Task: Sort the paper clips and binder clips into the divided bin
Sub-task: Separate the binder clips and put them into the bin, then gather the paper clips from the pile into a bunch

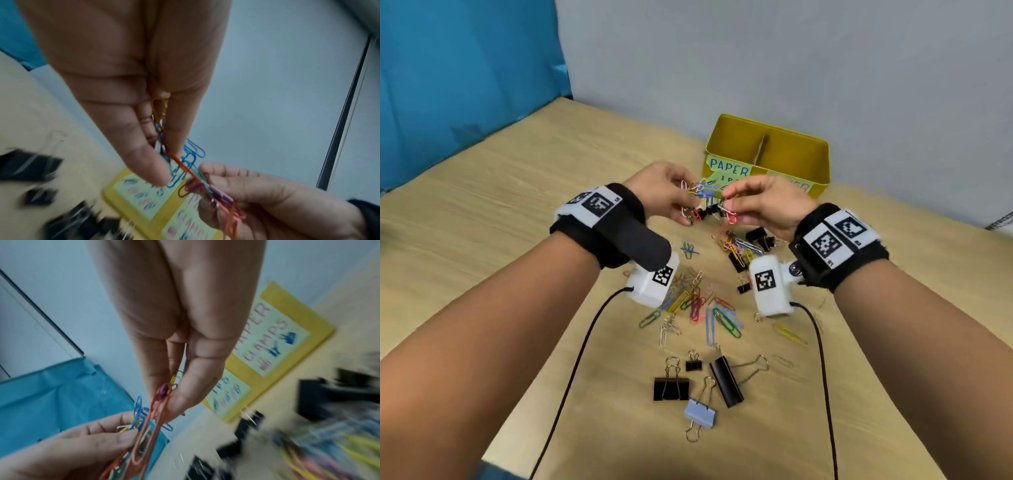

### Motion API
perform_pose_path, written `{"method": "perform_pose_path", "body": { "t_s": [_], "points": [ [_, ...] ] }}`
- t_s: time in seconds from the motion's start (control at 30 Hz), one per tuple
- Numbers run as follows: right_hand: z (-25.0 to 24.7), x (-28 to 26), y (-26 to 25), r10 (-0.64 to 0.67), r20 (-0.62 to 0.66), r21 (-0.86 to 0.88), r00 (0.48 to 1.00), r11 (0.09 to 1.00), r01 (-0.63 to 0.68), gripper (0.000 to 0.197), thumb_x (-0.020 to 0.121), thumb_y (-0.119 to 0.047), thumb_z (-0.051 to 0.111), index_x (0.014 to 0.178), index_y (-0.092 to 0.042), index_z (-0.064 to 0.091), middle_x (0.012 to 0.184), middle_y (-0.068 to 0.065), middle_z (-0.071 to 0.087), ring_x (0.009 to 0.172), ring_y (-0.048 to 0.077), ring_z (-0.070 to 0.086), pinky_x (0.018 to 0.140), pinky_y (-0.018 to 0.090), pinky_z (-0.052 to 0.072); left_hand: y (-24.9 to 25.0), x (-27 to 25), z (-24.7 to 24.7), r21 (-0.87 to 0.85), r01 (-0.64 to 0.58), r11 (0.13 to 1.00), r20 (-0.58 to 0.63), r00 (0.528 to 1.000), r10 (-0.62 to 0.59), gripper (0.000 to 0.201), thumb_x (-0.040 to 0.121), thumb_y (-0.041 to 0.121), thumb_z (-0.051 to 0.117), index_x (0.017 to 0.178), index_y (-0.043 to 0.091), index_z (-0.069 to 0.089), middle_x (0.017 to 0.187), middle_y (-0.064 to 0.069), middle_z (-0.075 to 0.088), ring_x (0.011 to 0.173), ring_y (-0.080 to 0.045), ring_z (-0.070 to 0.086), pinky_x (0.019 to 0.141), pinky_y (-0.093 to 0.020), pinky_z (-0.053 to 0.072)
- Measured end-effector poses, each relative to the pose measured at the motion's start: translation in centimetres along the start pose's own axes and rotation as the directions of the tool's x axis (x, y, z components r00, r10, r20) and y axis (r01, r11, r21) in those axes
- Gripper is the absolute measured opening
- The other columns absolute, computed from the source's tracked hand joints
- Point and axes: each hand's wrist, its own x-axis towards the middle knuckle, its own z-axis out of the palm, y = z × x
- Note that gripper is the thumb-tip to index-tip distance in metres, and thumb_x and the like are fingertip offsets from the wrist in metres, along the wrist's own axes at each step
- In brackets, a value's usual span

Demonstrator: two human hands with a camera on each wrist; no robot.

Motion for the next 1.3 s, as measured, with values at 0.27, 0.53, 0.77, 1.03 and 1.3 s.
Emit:
{"method": "perform_pose_path", "body": {
  "t_s": [0.27, 0.53, 0.77, 1.03, 1.3],
  "points": [
    [-3.1, 6.8, -7.8, -0.17, -0.249, 0.057, 0.953, 0.98, 0.19, 0.025, 0.081, 0.014, 0.058, 0.069, -0.007, 0.056, 0.045, -0.001, 0.062, 0.035, 0.005, 0.06, 0.04, 0.017, 0.051, 6.9, 7.9, -0.1, 0.086, -0.115, 0.99, -0.257, 0.957, 0.134, 0.026, 0.079, -0.003, 0.067, 0.074, 0.018, 0.053, 0.071, -0.002, 0.05, 0.046, -0.016, 0.061, 0.062, -0.039, 0.06],
    [-3.1, 11.7, -4.4, -0.047, -0.327, -0.227, 0.944, 0.973, -0.03, 0.027, 0.084, 0.001, 0.057, 0.063, -0.017, 0.058, 0.066, 0.003, 0.056, 0.058, 0.017, 0.052, 0.06, 0.031, 0.047, 6.9, 11.7, 1.2, 0.353, -0.056, 0.934, -0.209, 0.968, 0.137, 0.047, 0.083, 0.014, 0.067, 0.129, 0.014, 0.057, 0.114, -0.011, 0.064, 0.094, -0.028, 0.065, 0.085, -0.04, 0.057],
    [-2.9, 9.4, -3.1, -0.264, -0.452, -0.313, 0.852, 0.942, 0.125, 0.032, 0.074, 0.001, 0.055, 0.061, -0.028, 0.06, 0.071, -0.011, 0.058, 0.081, 0.017, 0.056, 0.076, 0.034, 0.048, 6.7, 9.2, 1.8, 0.545, -0.093, 0.833, -0.118, 0.975, 0.186, 0.041, 0.095, 0.021, 0.047, 0.134, 0.012, 0.053, 0.135, -0.008, 0.057, 0.123, -0.021, 0.053, 0.097, -0.024, 0.04],
    [-0.8, 2.0, -0.5, 0.026, 0.053, -0.715, 0.998, 0.699, 0.019, 0.011, 0.089, -0.009, 0.057, 0.09, -0.016, 0.066, 0.072, -0.003, 0.059, 0.061, 0.009, 0.056, 0.056, 0.022, 0.051, 2.0, 2.7, 2.0, 0.634, -0.077, 0.769, 0.052, 0.997, 0.058, 0.027, 0.088, 0.01, 0.057, 0.114, 0.009, 0.065, 0.089, -0.003, 0.063, 0.068, -0.013, 0.058, 0.062, -0.026, 0.051],
    [0.9, -0.5, 2.4, 0.128, -0.01, -0.963, 0.992, 0.267, -0.044, 0.027, 0.091, -0.009, 0.049, 0.11, -0.01, 0.067, 0.111, 0.008, 0.064, 0.09, 0.02, 0.051, 0.074, 0.025, 0.038, -4.2, -1.8, 4.5, 0.902, -0.031, 0.431, 0.15, 0.958, -0.246, 0.058, 0.091, 0.015, 0.051, 0.146, 0.023, 0.034, 0.138, -0.014, 0.035, 0.125, -0.032, 0.045, 0.107, -0.041, 0.041]
  ]
}}
